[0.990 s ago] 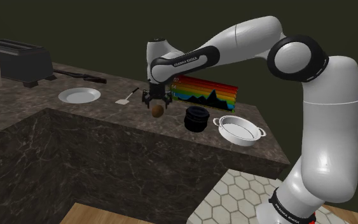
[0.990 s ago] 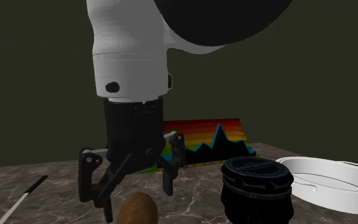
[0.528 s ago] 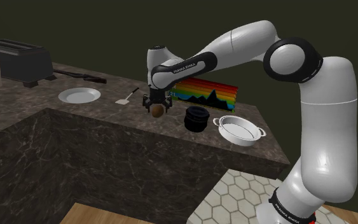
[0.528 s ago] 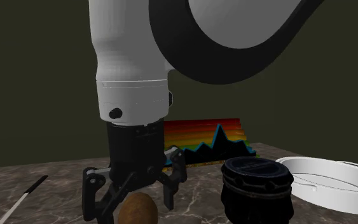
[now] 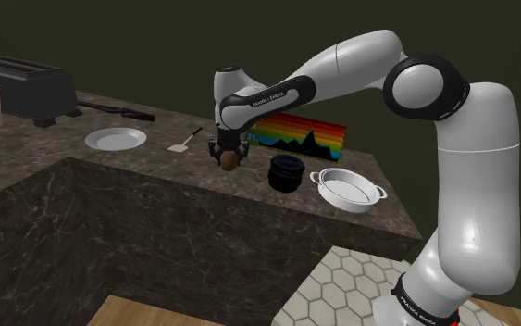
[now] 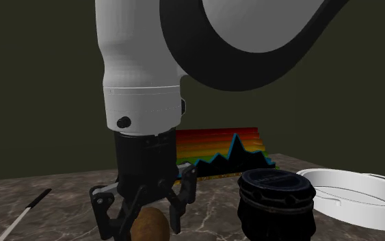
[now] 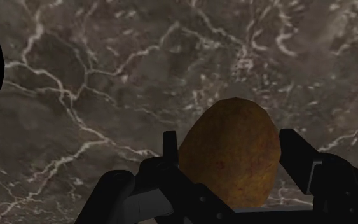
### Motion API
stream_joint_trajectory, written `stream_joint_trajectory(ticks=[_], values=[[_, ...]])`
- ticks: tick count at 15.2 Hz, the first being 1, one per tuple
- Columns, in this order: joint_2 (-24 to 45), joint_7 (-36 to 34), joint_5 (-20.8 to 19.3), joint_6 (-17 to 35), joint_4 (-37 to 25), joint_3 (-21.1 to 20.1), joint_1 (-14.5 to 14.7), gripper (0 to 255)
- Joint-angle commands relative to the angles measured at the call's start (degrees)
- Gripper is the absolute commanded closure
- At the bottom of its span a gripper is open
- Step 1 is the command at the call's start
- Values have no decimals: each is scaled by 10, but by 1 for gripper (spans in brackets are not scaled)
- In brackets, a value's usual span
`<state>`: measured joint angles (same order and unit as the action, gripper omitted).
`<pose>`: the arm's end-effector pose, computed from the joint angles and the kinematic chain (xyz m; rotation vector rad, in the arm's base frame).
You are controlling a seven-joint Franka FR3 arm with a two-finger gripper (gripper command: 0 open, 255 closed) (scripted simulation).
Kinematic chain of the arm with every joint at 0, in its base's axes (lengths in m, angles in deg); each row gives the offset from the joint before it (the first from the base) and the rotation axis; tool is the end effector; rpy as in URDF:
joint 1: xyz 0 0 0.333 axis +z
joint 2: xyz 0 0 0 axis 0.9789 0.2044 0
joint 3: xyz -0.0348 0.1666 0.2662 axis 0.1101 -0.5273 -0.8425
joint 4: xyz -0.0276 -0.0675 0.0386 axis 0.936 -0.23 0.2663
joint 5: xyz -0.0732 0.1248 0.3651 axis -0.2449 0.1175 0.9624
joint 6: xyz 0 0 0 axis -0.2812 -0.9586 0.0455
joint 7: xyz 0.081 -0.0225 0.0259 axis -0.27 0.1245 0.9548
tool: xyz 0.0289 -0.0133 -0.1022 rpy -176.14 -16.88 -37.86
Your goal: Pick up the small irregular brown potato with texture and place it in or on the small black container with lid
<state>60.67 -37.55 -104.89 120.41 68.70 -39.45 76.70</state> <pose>0.6732 0.0721 0.3319 2.7927 -1.0953 0.1363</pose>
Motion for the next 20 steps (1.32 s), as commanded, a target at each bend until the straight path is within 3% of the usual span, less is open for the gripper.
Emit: stream_joint_trajectory(ticks=[1,7,20], values=[[0,0,0,0,0,0,0,255],[0,0,0,0,0,0,0,255],[-37,20,16,-80,-45,-7,-2,255]])
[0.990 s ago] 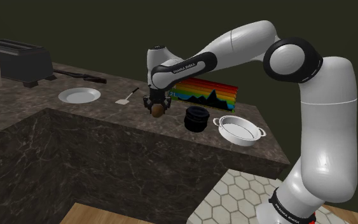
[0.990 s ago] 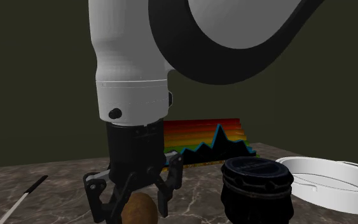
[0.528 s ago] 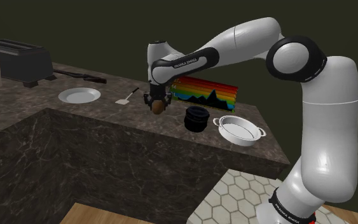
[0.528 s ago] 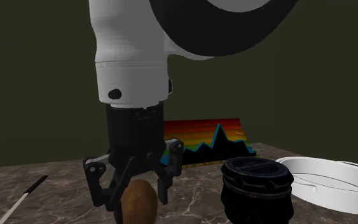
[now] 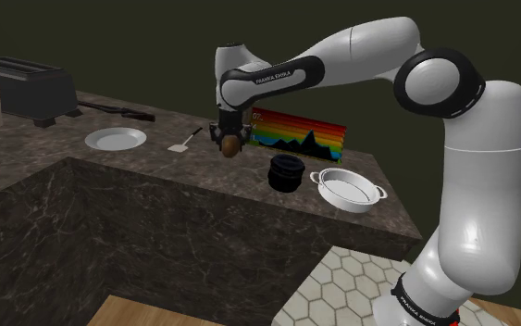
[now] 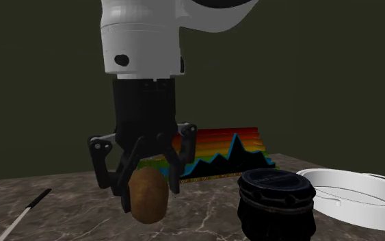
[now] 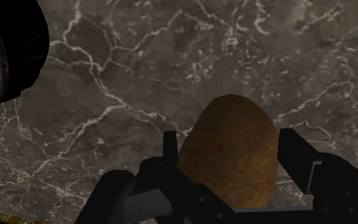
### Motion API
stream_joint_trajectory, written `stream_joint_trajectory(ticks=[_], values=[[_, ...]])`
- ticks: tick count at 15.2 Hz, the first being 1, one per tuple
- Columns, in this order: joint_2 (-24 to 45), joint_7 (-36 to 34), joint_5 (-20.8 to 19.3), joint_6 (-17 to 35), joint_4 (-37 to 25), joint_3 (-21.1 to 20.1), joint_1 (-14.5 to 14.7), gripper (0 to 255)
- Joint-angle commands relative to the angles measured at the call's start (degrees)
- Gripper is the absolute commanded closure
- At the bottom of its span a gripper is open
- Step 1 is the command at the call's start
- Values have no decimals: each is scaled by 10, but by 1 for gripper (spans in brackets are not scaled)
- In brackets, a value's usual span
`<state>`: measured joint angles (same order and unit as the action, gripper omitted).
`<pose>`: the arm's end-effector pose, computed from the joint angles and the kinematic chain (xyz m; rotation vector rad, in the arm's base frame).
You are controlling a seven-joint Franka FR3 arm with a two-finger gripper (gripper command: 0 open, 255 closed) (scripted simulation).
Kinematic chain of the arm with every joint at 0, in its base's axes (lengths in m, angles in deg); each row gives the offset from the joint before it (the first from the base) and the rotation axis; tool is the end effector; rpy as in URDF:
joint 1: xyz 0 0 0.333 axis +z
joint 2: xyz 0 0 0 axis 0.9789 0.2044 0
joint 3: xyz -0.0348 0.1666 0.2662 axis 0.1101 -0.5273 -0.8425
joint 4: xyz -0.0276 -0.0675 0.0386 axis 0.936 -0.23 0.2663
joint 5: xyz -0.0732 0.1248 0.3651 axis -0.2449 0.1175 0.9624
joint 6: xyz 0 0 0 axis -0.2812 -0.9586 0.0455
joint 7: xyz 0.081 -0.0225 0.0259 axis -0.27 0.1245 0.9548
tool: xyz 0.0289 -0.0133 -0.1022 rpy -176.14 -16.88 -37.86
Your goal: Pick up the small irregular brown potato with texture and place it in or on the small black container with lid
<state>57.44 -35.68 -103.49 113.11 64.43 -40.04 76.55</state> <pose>0.6743 0.0718 0.3936 2.7928 -1.0948 0.1362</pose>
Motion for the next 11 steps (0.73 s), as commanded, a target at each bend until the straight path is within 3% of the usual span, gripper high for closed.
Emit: stream_joint_trajectory(ticks=[1,11], values=[[-7,3,2,-14,-7,-1,0,255],[-22,17,10,-82,-62,-4,2,255]])
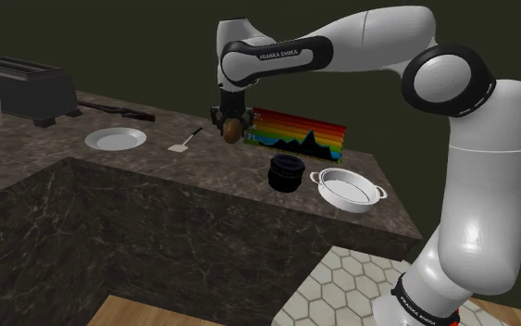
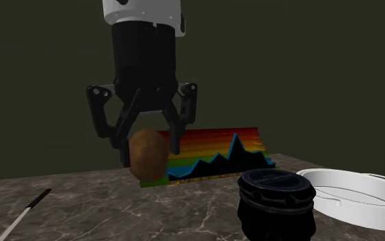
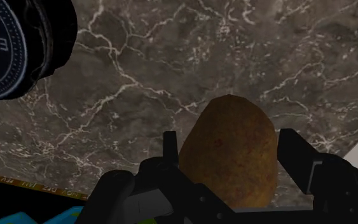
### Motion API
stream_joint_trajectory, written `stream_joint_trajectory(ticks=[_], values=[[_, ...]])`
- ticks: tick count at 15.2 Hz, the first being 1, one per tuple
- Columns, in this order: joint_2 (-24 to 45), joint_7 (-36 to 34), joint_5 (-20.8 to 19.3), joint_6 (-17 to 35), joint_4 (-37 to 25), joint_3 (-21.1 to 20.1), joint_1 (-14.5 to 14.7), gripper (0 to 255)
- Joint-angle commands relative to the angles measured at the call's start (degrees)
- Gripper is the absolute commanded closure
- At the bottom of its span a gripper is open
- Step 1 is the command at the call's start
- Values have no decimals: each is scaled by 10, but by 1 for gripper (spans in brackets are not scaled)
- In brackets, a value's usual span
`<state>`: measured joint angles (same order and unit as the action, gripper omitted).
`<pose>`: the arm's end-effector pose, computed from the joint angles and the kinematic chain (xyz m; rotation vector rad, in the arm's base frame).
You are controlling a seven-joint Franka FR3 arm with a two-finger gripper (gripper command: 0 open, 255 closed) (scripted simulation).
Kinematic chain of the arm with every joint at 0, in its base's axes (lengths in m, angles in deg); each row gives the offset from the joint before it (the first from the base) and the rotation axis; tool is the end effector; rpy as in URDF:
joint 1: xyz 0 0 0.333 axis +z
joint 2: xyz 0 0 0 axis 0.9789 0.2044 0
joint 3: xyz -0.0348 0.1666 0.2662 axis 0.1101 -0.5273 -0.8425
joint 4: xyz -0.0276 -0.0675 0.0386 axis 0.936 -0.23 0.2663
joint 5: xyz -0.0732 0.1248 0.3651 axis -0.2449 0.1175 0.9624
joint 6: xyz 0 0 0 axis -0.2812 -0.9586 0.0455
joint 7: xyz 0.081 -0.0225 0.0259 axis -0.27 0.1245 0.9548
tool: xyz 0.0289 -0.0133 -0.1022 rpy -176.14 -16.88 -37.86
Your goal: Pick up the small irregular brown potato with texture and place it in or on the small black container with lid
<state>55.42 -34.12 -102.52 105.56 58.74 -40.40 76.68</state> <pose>0.6737 0.0719 0.4531 2.7926 -1.0952 0.1359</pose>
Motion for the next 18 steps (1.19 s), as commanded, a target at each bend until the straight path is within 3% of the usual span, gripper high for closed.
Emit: stream_joint_trajectory(ticks=[1,9,18], values=[[-2,2,1,-14,-11,-1,1,255],[-4,12,4,-69,-66,-2,4,255],[-221,64,42,15,221,13,-48,255]])
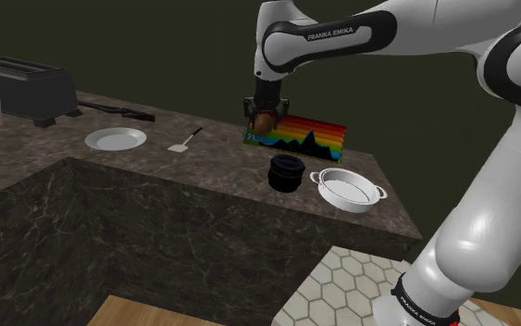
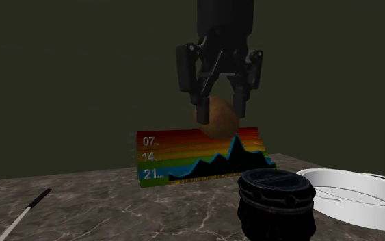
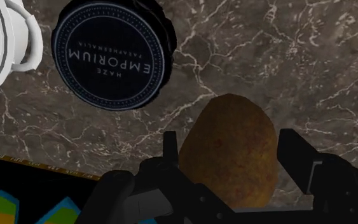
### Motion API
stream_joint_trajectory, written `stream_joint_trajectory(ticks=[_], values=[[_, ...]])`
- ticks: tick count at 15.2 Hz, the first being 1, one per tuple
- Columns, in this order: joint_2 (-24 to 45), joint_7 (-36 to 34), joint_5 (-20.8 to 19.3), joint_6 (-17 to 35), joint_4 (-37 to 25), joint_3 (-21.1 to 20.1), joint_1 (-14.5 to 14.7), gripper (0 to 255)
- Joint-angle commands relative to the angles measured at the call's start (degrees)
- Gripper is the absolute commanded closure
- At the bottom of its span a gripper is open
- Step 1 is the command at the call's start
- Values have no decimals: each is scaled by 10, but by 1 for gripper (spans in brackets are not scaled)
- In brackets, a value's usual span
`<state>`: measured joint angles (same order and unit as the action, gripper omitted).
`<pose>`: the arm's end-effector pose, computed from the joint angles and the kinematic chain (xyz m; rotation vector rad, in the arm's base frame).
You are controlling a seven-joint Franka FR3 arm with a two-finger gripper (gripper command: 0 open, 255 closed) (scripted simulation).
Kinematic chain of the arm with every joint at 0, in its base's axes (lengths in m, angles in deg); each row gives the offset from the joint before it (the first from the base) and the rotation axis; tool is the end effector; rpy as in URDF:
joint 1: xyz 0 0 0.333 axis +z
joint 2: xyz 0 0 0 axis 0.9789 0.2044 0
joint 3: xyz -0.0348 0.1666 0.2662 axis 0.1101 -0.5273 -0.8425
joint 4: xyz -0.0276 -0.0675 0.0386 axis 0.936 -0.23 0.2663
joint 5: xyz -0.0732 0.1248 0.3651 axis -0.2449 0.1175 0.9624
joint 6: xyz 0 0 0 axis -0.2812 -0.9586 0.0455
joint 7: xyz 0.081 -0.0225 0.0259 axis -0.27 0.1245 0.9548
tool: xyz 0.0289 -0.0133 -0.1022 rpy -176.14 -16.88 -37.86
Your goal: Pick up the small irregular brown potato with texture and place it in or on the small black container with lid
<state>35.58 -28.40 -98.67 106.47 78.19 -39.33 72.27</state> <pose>0.5799 0.0230 0.5065 2.7924 -1.0952 0.1356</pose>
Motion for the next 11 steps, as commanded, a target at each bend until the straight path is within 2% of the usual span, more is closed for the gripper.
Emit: stream_joint_trajectory(ticks=[1,8,11], values=[[-44,14,8,11,52,6,-8,255],[-185,70,23,29,201,37,-27,255],[-181,66,21,52,220,38,-27,255]])
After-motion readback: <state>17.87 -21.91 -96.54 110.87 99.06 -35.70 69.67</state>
